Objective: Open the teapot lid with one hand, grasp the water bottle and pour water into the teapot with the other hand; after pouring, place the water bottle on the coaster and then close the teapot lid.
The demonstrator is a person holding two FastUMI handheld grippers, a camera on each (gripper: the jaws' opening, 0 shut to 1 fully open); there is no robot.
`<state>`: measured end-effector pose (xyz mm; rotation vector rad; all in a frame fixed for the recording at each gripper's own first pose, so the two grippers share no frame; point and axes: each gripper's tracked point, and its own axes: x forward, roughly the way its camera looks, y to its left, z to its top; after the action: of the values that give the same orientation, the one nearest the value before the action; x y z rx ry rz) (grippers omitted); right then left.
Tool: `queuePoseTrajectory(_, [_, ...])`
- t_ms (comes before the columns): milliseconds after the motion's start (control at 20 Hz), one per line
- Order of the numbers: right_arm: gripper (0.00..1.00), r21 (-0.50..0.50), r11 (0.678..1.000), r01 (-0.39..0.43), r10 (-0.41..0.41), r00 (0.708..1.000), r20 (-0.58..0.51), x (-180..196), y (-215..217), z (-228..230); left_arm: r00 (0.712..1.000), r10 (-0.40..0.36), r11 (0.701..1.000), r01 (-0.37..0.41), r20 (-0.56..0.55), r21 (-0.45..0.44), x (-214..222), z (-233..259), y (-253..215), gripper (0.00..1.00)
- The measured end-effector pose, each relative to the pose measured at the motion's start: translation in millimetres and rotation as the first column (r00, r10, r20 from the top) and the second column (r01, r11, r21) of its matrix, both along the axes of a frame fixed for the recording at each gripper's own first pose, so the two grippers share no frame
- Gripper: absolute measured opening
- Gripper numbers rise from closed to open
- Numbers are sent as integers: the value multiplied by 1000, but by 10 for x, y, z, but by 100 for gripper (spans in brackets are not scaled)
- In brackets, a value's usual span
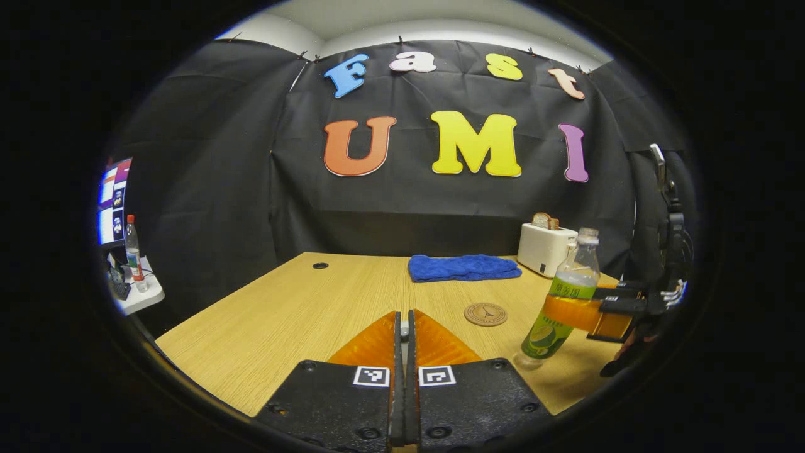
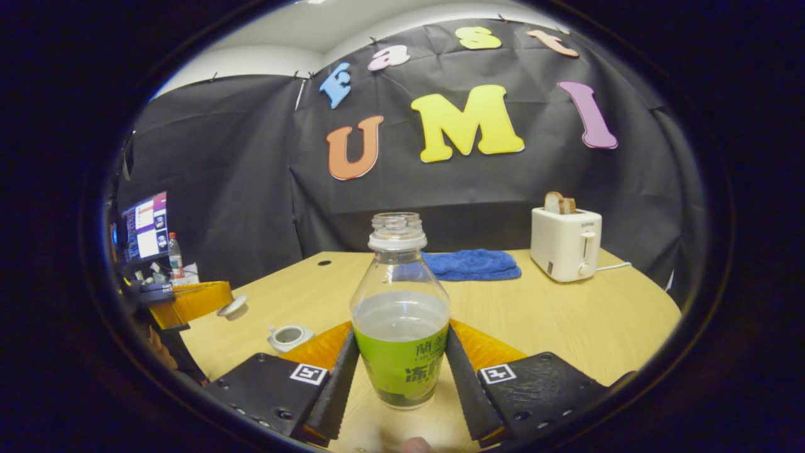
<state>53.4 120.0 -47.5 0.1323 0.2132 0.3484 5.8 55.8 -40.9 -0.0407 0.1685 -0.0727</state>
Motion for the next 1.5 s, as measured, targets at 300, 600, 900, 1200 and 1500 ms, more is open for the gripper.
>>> queuePoseTrajectory(300, [73, -265, 964, -20, 41, 996, 74, 99, 27, 145, 1000, -15, 1000, 15, 5, 17, 23, -25, 65, 3])
queuePoseTrajectory(600, [71, -625, 781, 12, 109, 982, 155, 212, 167, 27, 999, -22, 1000, 23, 27, -18, 29, 17, 196, 3])
queuePoseTrajectory(900, [71, -806, 588, 69, 167, 964, 204, 370, 247, -29, 999, 39, 997, -38, 22, -65, -9, 24, 509, 3])
queuePoseTrajectory(1200, [71, -912, 363, 192, 250, 922, 294, 452, 347, 8, 1000, 28, 997, -28, -2, -66, -12, -47, 570, 3])
queuePoseTrajectory(1500, [71, -947, 202, 250, 353, 883, 309, 404, 533, -46, 1000, 23, 999, -22, 13, -46, -37, -22, 651, 3])
